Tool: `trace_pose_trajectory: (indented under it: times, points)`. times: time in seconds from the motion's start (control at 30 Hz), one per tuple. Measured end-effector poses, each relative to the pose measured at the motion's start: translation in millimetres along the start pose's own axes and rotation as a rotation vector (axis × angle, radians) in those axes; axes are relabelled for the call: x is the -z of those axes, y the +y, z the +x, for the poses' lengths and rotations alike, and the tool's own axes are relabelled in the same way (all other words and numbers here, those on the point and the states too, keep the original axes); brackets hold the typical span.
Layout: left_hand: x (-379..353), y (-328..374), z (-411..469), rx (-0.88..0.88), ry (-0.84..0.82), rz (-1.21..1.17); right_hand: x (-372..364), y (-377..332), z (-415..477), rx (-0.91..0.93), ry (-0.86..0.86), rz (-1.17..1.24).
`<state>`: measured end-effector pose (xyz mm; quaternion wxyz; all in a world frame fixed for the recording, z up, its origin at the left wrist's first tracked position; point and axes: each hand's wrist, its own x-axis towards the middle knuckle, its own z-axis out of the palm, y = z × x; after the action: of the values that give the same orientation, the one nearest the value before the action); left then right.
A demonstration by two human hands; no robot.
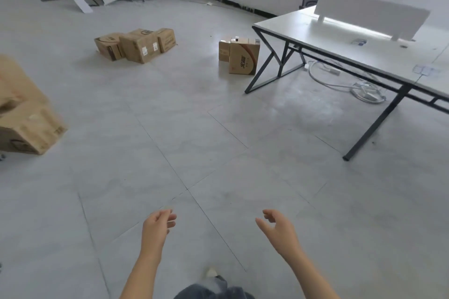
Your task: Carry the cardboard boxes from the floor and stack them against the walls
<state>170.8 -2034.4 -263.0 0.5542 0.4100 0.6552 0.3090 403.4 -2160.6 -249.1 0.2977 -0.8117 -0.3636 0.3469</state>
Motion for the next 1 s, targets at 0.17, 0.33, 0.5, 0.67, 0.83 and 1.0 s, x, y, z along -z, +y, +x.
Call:
trace_pose_trajectory:
  times: [0.17, 0.33, 0.5, 0.67, 0.83, 1.0]
  points:
    - [-29.9, 59.2, 76.3, -0.033, 0.014, -0.044, 10.2, -42.9, 90.1, 0.002, 0.077, 0.079]
    - [-76.5, 71.3, 121.7, 0.048, -0.022, -0.008, 23.9, -54.4, 146.5, -0.051, 0.019, 0.051]
    - [-143.9, 104.3, 187.4, 0.068, 0.011, -0.007, 53.5, -50.1, 248.3, -0.021, -0.031, 0.007]
    - [-218.7, 163.4, 242.8, 0.024, 0.068, -0.035, 106.6, -81.0, 385.0, 0.116, -0.037, -0.032]
    - [-236.3, 195.1, 261.1, 0.054, 0.204, -0.056, 117.7, -124.4, 473.1, 0.188, -0.161, -0.046]
    - [-217.6, 196.1, 285.4, 0.161, 0.457, -0.189, 72.2, -155.3, 527.5, 0.247, -0.414, -0.136]
